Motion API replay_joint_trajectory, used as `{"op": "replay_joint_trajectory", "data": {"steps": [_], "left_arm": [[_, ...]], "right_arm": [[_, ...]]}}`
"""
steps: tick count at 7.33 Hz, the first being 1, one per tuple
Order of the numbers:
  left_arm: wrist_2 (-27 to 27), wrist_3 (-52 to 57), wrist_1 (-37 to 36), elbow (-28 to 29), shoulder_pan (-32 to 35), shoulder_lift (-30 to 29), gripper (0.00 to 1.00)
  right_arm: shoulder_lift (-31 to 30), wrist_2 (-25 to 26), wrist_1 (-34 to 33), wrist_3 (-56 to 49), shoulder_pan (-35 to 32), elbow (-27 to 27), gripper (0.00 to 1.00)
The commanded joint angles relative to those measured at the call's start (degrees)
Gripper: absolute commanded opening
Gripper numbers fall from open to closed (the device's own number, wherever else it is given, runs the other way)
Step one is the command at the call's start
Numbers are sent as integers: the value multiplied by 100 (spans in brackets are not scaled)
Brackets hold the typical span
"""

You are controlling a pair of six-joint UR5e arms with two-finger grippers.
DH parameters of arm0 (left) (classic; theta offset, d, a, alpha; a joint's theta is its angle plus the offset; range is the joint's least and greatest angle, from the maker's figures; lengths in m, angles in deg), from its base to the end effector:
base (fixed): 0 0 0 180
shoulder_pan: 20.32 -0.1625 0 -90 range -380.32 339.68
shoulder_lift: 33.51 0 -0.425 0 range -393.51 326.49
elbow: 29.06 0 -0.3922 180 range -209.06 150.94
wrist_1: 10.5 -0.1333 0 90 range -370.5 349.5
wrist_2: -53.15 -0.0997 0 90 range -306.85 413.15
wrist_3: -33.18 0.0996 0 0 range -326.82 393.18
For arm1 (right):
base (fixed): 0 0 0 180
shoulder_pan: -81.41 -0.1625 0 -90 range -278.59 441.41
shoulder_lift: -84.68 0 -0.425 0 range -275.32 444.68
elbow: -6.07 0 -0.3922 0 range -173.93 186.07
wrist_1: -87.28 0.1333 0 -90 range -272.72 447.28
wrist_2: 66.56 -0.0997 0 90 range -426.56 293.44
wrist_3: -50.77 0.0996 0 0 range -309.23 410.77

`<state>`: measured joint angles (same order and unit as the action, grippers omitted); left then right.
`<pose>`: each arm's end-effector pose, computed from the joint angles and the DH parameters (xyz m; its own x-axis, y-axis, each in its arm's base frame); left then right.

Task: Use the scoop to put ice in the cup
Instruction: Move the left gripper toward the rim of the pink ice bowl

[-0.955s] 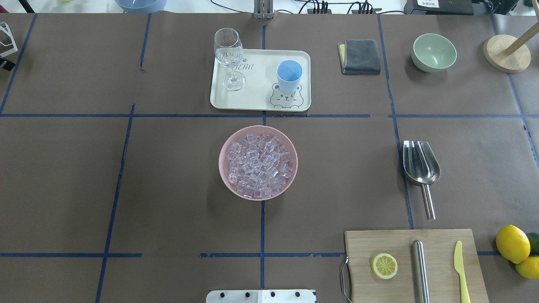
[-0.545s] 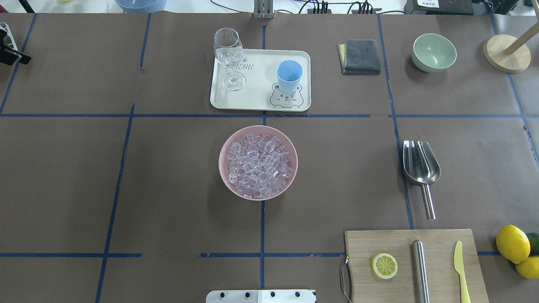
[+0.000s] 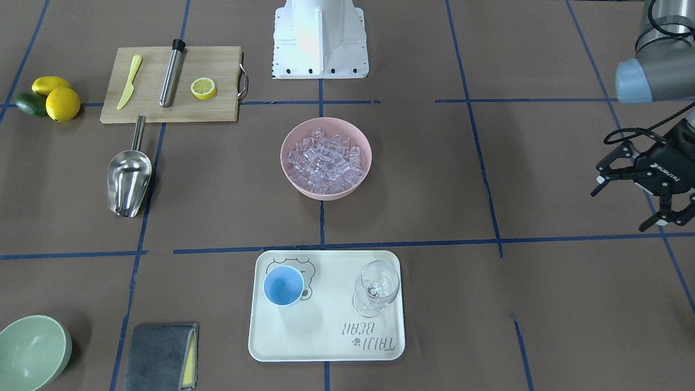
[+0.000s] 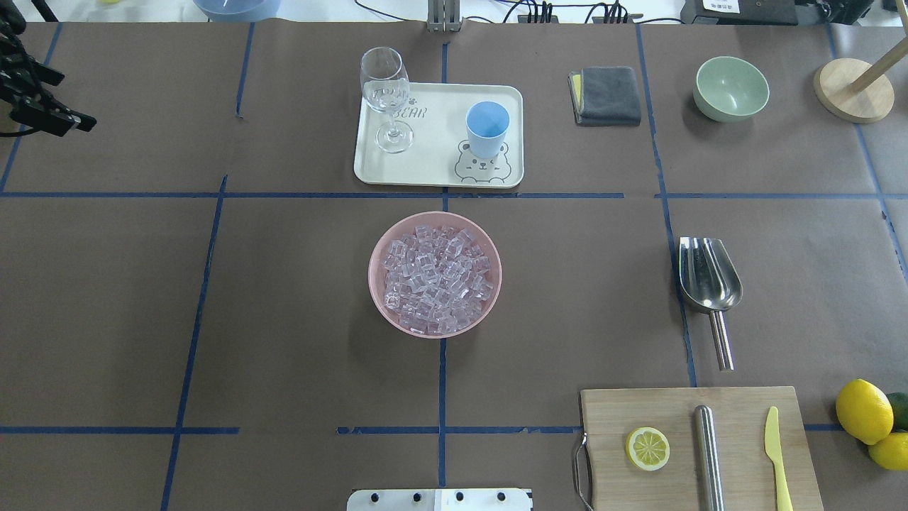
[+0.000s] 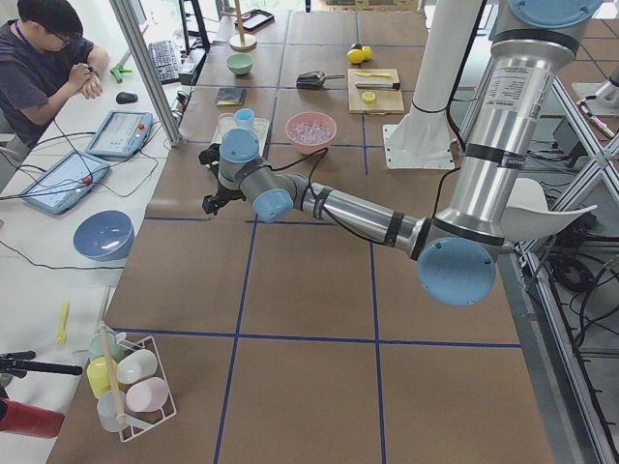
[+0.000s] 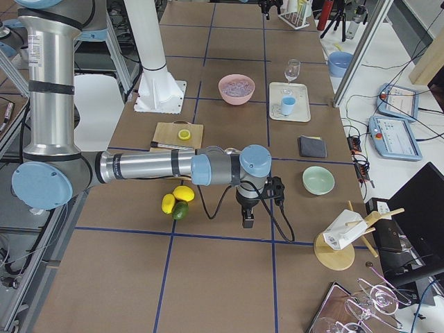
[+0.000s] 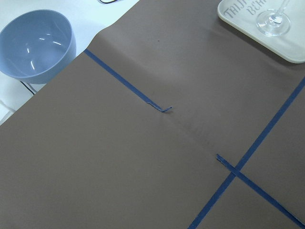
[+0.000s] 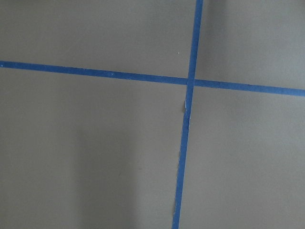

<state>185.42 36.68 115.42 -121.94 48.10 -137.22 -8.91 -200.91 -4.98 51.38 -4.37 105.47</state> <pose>0.1575 -0.5784 0.4292 0.4772 0.8016 -0.3602 -0.2535 0.5180 0.8170 0.0291 -0.4709 0.6119 0.7107 -0.0852 0.6983 0.0659 0.9963 0.0545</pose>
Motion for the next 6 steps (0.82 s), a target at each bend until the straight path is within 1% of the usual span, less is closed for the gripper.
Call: {"op": "replay_joint_trajectory", "data": {"steps": [1, 4, 5, 6], "left_arm": [[-62, -16, 1052, 68, -879, -44, 100], [-71, 44, 1750, 164, -1645, -61, 100], [-71, 36, 1926, 208, -1926, -96, 100], [-314, 45, 2050, 235, -2146, -184, 100]], "right_arm": [[25, -3, 6, 226, 0, 17, 100], [51, -3, 50, 228, 9, 35, 100], [60, -21, 450, 298, 17, -17, 100], [60, -152, 541, 681, 52, 17, 100]]}}
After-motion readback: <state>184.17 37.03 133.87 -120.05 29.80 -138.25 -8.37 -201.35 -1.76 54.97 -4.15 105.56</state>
